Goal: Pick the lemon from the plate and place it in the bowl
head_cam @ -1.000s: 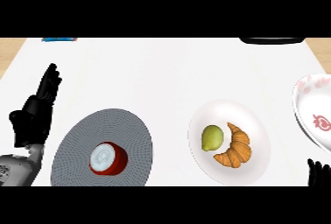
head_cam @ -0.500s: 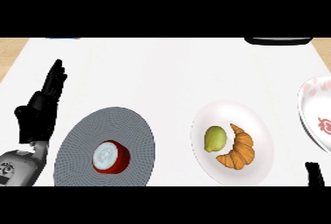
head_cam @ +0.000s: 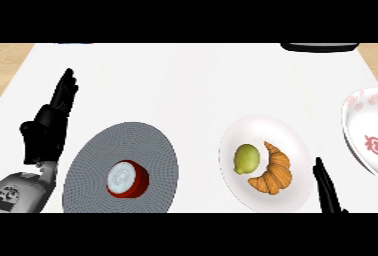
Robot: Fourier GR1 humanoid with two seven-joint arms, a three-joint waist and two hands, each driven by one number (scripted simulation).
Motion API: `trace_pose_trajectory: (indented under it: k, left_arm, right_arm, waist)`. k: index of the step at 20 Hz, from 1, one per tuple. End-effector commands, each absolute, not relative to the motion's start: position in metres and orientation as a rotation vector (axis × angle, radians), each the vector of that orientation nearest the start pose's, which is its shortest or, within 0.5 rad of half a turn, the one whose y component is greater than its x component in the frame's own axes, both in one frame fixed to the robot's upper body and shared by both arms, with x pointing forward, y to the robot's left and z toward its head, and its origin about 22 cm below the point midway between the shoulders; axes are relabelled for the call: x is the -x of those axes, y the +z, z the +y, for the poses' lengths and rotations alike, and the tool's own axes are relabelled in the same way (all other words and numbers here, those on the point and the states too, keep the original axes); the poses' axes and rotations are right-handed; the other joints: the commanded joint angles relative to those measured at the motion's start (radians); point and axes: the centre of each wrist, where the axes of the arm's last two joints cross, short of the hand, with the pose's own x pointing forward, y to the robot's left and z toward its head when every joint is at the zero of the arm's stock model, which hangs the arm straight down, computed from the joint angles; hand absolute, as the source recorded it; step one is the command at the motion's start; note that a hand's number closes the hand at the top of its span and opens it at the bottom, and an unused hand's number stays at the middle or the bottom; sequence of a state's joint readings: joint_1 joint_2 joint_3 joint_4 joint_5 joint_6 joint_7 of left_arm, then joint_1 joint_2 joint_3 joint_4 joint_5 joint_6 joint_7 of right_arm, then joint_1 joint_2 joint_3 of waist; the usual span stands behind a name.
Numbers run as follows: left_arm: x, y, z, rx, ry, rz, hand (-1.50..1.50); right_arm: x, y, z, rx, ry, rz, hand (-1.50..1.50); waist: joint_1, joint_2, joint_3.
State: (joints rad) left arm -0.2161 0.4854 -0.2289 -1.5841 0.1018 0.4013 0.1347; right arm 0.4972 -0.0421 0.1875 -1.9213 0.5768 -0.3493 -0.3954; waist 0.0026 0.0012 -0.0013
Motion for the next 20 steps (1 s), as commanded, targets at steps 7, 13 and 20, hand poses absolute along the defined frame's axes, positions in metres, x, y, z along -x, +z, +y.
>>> trace_pose_trajectory:
  k: [7, 13, 20]
  left_arm:
    - [-0.289, 0.062, 0.276, -0.393, -0.157, -1.651, 0.00]
    - [-0.295, 0.070, 0.269, -0.373, -0.163, -1.632, 0.00]
    - [-0.310, 0.076, 0.278, -0.401, -0.164, -1.637, 0.00]
  right_arm:
    - [-0.160, -0.006, -0.190, 0.705, 0.519, -1.599, -1.50]
    - [-0.187, -0.005, -0.199, 0.715, 0.502, -1.575, -1.50]
    - [-0.212, -0.045, -0.181, 0.693, 0.531, -1.584, -1.50]
  waist:
    - [-0.002, 0.000, 0.001]
    - [-0.005, -0.001, 0.001]
    - [-0.005, 0.001, 0.002]
